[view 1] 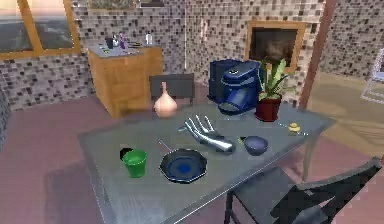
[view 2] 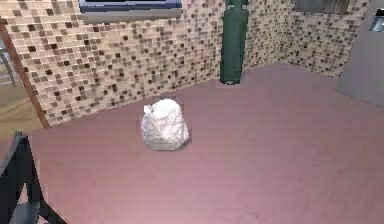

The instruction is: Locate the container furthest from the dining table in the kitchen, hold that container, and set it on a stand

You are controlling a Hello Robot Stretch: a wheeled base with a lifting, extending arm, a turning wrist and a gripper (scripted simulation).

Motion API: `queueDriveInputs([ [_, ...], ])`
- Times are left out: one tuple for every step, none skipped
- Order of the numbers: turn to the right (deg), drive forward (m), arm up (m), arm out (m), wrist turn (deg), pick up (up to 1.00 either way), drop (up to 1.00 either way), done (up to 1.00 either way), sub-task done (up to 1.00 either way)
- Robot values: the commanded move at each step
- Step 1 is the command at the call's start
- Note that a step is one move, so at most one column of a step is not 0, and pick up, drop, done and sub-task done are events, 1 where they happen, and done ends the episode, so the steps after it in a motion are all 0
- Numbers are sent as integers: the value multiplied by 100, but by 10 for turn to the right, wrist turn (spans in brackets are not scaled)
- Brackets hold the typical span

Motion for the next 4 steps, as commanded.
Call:
queueDriveInputs([
  [450,0,0,0,0,0,0,0,0],
  [150,0,0,0,0,0,0,0,0],
  [0,100,0,0,0,0,0,0,0],
  [120,0,0,0,0,0,0,0,0],
])
